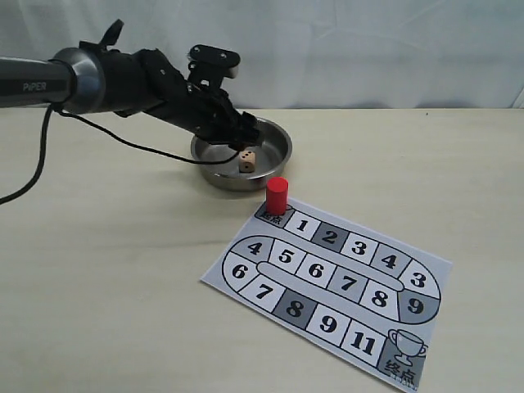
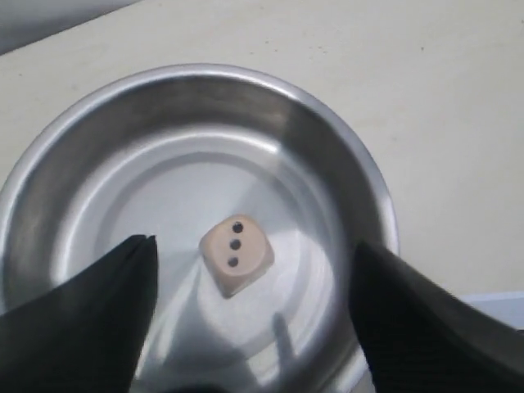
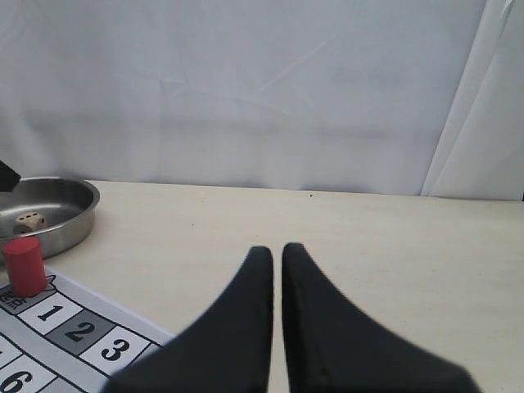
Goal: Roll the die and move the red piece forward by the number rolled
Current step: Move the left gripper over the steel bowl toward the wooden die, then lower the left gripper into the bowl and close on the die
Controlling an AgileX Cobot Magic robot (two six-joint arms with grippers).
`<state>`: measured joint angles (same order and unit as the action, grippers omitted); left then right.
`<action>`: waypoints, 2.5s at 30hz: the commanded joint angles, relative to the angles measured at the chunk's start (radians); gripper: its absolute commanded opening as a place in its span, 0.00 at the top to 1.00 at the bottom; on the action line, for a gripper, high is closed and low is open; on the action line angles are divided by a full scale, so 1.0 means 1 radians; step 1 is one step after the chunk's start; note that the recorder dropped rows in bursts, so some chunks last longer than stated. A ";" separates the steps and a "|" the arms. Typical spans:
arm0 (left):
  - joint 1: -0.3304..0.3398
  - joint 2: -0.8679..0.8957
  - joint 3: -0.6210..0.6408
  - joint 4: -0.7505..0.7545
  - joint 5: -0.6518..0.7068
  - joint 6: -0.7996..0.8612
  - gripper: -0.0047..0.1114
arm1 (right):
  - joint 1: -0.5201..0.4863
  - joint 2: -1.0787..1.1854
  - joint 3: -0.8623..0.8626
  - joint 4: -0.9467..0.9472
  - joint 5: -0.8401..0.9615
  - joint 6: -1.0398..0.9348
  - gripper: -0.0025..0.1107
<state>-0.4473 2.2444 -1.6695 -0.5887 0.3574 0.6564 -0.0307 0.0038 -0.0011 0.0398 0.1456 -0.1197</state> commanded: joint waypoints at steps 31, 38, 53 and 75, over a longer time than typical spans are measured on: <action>-0.018 0.110 -0.011 -0.089 -0.178 0.008 0.36 | -0.002 -0.004 0.001 -0.002 -0.006 0.001 0.94; -0.018 0.140 -0.011 -0.086 -0.207 0.008 0.36 | -0.002 -0.004 0.001 -0.002 -0.006 0.001 0.94; -0.018 0.140 -0.011 -0.086 -0.212 0.008 0.36 | -0.002 -0.004 0.001 -0.002 -0.006 0.001 0.94; -0.018 0.157 -0.011 -0.086 -0.200 0.008 0.55 | -0.002 -0.004 0.001 -0.002 -0.006 0.001 0.94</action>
<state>-0.4655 2.4036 -1.6757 -0.6665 0.1654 0.6719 -0.0307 0.0038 -0.0011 0.0398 0.1456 -0.1197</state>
